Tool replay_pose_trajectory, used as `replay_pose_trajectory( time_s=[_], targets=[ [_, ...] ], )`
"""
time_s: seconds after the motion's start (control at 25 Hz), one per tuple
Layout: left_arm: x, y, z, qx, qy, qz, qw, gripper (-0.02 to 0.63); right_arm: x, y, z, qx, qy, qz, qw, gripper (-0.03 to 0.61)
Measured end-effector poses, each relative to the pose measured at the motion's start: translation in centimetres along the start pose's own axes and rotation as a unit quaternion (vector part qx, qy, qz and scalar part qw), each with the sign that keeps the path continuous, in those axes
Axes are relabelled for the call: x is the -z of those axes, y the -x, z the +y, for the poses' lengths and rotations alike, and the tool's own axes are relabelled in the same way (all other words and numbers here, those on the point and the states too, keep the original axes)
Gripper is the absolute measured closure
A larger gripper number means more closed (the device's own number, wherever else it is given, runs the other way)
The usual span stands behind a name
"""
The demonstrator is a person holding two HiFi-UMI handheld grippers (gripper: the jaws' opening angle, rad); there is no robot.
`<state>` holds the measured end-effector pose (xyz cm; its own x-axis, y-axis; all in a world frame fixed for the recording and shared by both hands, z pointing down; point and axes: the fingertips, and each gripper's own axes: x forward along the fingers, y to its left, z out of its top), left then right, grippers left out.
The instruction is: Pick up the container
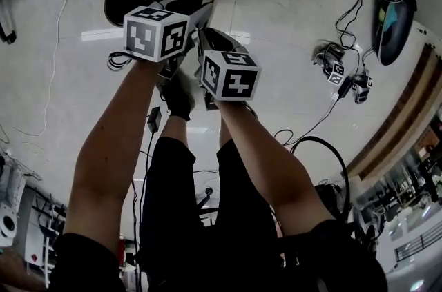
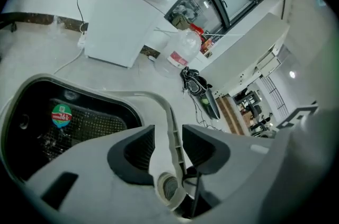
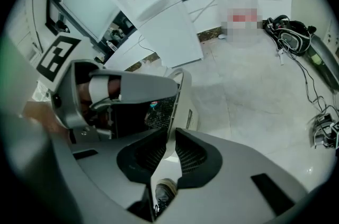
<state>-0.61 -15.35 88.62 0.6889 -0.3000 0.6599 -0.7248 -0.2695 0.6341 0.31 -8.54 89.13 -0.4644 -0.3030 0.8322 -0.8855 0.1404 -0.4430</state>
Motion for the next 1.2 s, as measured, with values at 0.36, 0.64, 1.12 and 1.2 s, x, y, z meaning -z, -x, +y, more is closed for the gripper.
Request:
replay_pose_trajectory(
  time_s=[0.36,0.64,1.12,1.2],
  targets=[
    [0.9,-0.6,-1.1,0.053,0.038,0.035,0.9973,0.446,-1.2,1.6,4.0,-0.101,0.07,-0.017,0.992,0.523],
    [0.4,0.6,-1.1,0.068,0.079,0.017,0.9944,0.54,-1.9,2.9,6.5,-0.183,0.113,-0.012,0.976,0.548],
    [-1.5,7.4,1.2,0.018,0.072,-0.032,0.9967,0.554,-5.5,8.3,4.0,-0.167,0.147,-0.051,0.974,0.548],
    [-1.6,8.7,1.9,0.016,0.095,-0.04,0.9945,0.554,-6.7,9.4,4.4,-0.167,0.139,-0.063,0.974,0.548]
  ],
)
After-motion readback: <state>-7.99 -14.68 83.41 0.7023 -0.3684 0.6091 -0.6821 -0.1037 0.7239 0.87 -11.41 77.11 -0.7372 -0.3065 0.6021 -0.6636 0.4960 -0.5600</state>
